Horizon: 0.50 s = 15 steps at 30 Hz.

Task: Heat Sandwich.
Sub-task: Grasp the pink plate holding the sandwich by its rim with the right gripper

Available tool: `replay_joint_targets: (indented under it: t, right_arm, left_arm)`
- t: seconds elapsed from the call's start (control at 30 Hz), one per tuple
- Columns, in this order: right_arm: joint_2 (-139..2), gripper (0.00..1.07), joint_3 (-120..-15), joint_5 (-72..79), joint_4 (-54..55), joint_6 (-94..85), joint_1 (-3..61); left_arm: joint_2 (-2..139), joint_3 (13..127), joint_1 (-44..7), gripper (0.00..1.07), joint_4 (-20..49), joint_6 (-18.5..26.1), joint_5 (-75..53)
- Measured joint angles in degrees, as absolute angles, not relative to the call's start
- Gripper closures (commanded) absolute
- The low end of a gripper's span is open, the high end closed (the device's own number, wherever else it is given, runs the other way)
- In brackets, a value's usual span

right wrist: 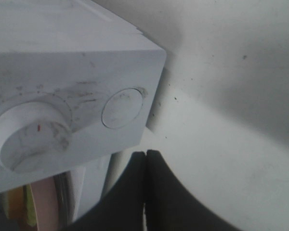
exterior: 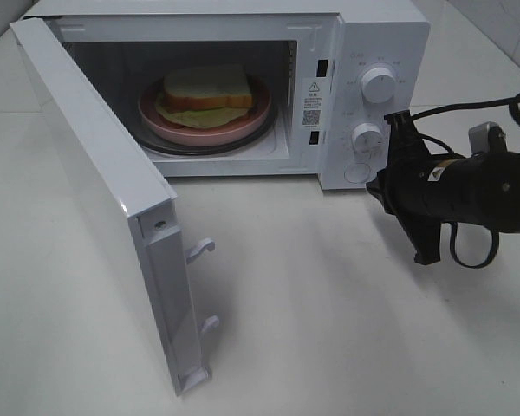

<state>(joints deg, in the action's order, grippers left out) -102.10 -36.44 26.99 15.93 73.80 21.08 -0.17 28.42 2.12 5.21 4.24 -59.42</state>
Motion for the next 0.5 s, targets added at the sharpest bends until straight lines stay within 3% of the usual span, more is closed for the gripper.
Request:
replay_joint_targets:
  t: [0.5]
  right_arm:
    - [-87.09,1.03,-36.1,-0.46,15.76,49.85,21.08]
  left_arm:
    - [-0.17,28.42,2.12,0.05,5.21,4.24,-59.42]
